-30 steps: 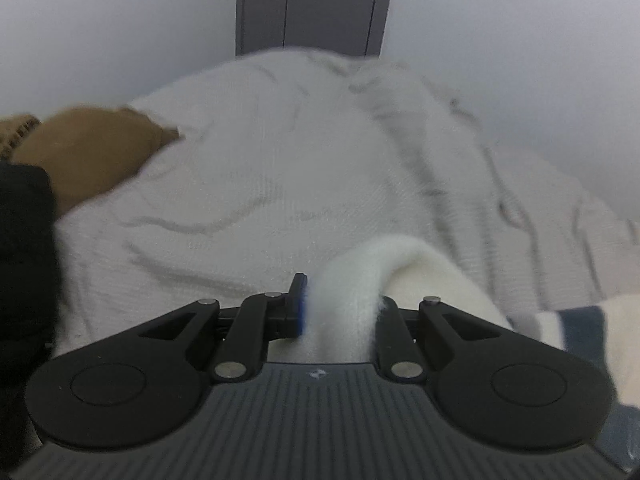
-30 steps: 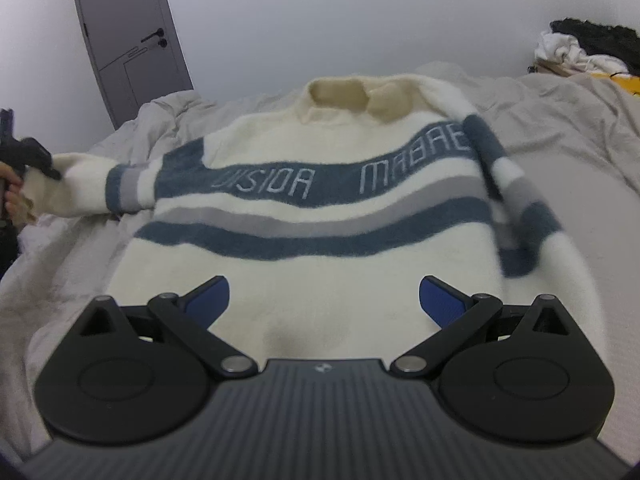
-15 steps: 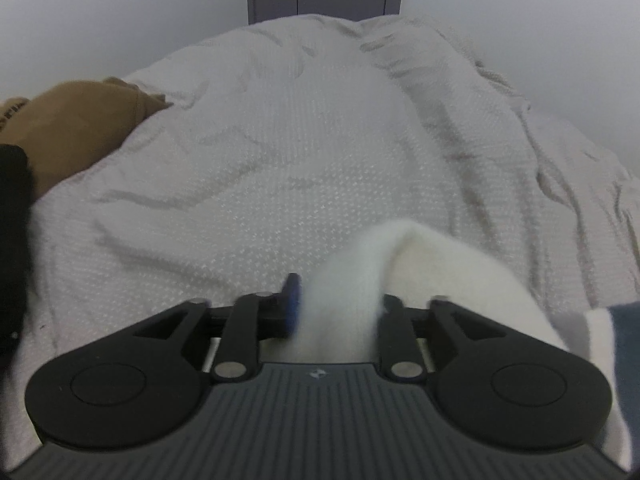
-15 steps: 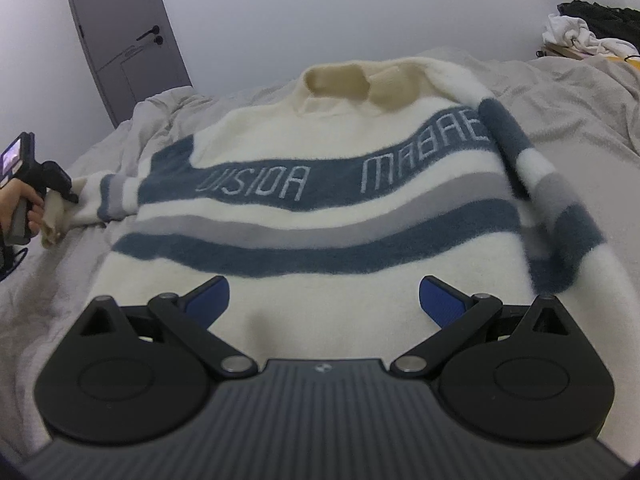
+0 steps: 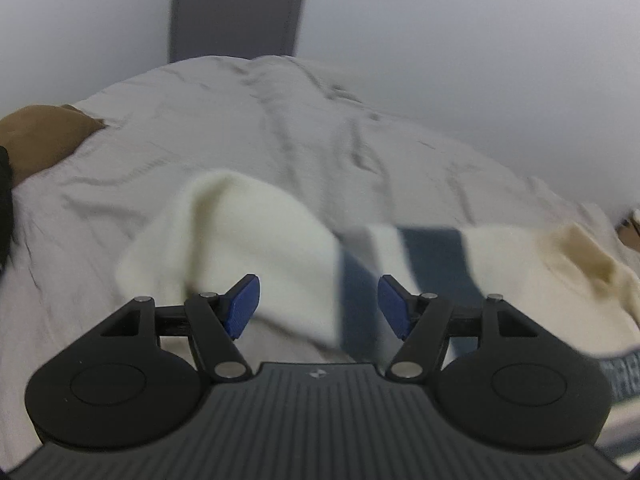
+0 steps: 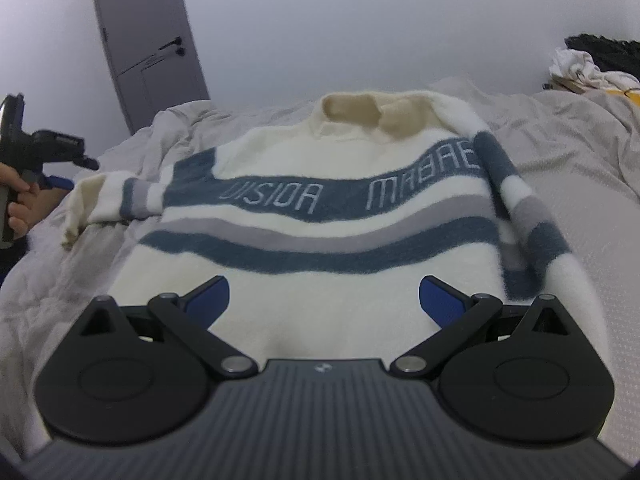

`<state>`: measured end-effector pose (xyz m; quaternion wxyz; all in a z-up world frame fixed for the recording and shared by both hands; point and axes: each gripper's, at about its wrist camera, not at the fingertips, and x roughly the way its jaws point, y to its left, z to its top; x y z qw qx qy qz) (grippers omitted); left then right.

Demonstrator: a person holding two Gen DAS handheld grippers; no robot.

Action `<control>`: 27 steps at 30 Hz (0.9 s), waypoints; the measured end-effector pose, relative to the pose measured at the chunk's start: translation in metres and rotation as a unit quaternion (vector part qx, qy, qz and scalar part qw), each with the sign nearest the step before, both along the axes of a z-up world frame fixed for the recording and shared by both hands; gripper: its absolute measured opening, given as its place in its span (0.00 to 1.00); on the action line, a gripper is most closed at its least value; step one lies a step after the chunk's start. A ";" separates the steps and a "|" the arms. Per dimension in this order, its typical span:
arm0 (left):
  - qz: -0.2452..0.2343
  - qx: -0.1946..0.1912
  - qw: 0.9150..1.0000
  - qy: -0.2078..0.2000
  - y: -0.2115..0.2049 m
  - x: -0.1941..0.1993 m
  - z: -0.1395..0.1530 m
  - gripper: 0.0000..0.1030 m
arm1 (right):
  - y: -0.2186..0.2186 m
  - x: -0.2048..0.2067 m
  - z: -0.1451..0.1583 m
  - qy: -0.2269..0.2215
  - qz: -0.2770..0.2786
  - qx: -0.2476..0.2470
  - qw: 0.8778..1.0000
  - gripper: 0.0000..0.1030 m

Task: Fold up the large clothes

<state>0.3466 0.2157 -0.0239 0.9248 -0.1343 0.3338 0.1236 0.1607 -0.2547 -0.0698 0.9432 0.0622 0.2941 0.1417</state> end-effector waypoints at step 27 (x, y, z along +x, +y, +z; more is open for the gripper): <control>-0.212 -0.020 0.975 -0.069 -0.223 -0.215 0.008 0.67 | -0.048 -0.095 0.032 0.018 -0.084 -0.003 0.996 1.00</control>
